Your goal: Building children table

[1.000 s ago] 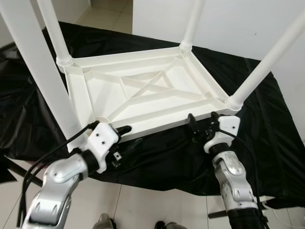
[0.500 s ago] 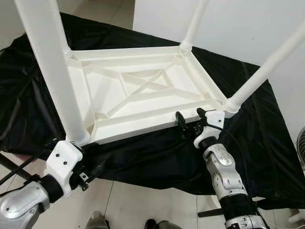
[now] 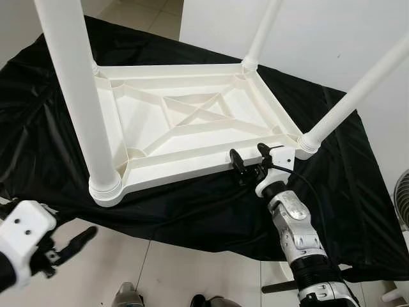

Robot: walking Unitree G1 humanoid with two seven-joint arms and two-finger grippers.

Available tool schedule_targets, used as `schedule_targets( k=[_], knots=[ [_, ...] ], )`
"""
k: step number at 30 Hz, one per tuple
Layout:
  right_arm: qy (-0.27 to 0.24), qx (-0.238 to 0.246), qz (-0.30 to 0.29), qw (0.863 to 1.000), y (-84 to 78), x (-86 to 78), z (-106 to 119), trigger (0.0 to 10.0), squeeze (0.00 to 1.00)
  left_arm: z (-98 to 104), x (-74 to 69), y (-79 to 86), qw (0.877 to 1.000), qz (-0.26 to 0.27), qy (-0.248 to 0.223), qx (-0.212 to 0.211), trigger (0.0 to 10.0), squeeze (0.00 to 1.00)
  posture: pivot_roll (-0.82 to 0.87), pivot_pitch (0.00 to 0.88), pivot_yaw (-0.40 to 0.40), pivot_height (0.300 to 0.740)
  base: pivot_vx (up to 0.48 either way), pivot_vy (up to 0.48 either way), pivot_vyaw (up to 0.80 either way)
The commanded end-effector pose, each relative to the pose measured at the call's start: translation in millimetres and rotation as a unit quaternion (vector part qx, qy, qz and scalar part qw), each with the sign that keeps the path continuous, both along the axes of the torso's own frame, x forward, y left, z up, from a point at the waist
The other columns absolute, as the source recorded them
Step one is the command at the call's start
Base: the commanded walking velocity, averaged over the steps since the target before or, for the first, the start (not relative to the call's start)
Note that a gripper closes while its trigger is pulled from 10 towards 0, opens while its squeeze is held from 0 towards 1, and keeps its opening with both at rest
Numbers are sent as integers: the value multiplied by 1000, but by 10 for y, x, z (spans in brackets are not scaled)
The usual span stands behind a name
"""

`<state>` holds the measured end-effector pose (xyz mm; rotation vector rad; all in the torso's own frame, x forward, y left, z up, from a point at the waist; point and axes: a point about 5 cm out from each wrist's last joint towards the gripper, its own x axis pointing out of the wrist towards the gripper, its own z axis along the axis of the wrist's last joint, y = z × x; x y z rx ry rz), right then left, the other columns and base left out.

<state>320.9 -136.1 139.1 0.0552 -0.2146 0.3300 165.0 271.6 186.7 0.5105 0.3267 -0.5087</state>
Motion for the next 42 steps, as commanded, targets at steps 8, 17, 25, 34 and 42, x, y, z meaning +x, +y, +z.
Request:
schedule_targets(
  k=[8, 17, 25, 34, 42],
  knots=[
    [2, 0, -10, 1000, -58, -20, -44, 10000, 0, 235, 448, 423, 983, 115, -120, 76, 10000, 0, 360, 125, -167, 740, 0, 0, 0],
    [-8, 5, 7, 1000, 19, -75, -19, 10000, 0, 436, 1008, 127, 962, 139, -234, 10, 10000, 0, 317, 126, -154, 740, 0, 0, 0],
    [-2, -10, 82, 997, 58, -232, -36, 10000, 0, 396, 1199, -211, 965, 99, -242, -37, 10000, 0, 280, 134, -132, 740, 0, 0, 0],
    [15, -43, 180, 983, 52, -388, -43, 10000, 0, 373, 1333, -558, 963, 72, -247, -77, 10000, 0, 260, 140, -123, 740, 0, 0, 0],
    [26, -74, 305, 949, 181, -539, 5, 10000, 0, 350, 1420, -902, 963, 33, -242, -110, 10000, 0, 265, 146, -124, 740, 0, 0, 0]
  ],
)
